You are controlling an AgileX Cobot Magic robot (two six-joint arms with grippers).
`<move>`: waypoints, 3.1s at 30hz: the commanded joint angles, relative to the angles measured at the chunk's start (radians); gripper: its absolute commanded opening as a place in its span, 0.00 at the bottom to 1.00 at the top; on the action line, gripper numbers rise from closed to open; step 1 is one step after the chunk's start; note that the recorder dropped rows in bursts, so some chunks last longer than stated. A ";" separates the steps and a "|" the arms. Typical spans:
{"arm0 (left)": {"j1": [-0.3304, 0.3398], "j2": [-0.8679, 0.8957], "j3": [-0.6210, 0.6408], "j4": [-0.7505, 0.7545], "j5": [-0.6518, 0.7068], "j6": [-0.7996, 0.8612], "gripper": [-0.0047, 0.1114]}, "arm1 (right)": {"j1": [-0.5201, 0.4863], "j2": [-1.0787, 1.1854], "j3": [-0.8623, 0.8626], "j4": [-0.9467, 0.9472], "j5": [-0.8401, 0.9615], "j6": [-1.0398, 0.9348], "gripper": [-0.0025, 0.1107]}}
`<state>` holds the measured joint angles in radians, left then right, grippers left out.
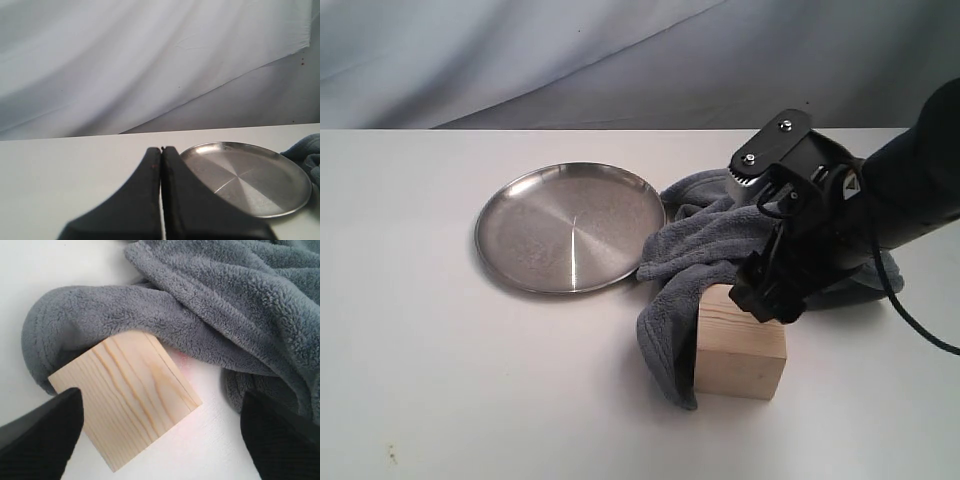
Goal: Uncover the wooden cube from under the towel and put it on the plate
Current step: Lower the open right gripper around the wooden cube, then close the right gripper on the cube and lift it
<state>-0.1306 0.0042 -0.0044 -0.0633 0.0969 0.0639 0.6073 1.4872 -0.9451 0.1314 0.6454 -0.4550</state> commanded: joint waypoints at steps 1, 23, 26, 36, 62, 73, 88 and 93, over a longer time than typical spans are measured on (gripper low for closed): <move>0.002 -0.004 0.004 -0.002 -0.011 -0.002 0.04 | 0.002 -0.011 0.001 0.012 0.014 -0.017 0.75; 0.002 -0.004 0.004 -0.002 -0.011 -0.002 0.04 | 0.002 0.006 0.001 0.194 -0.009 -0.502 0.75; 0.002 -0.004 0.004 -0.002 -0.011 -0.002 0.04 | 0.002 0.034 0.001 0.194 0.025 -0.517 0.75; 0.002 -0.004 0.004 -0.002 -0.011 -0.002 0.04 | 0.002 0.062 0.001 0.194 0.000 -0.519 0.77; 0.002 -0.004 0.004 -0.002 -0.011 -0.002 0.04 | 0.002 0.217 0.001 0.086 -0.055 -0.547 0.95; 0.002 -0.004 0.004 -0.002 -0.011 -0.002 0.04 | 0.002 0.230 0.001 0.254 0.013 -0.544 0.95; 0.002 -0.004 0.004 -0.002 -0.011 -0.002 0.04 | 0.002 0.226 0.001 0.233 0.011 -0.479 0.95; 0.002 -0.004 0.004 -0.002 -0.011 -0.002 0.04 | 0.002 0.226 0.001 0.233 0.031 -0.479 0.89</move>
<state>-0.1306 0.0042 -0.0044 -0.0633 0.0969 0.0639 0.6073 1.7177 -0.9451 0.3665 0.6676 -0.9387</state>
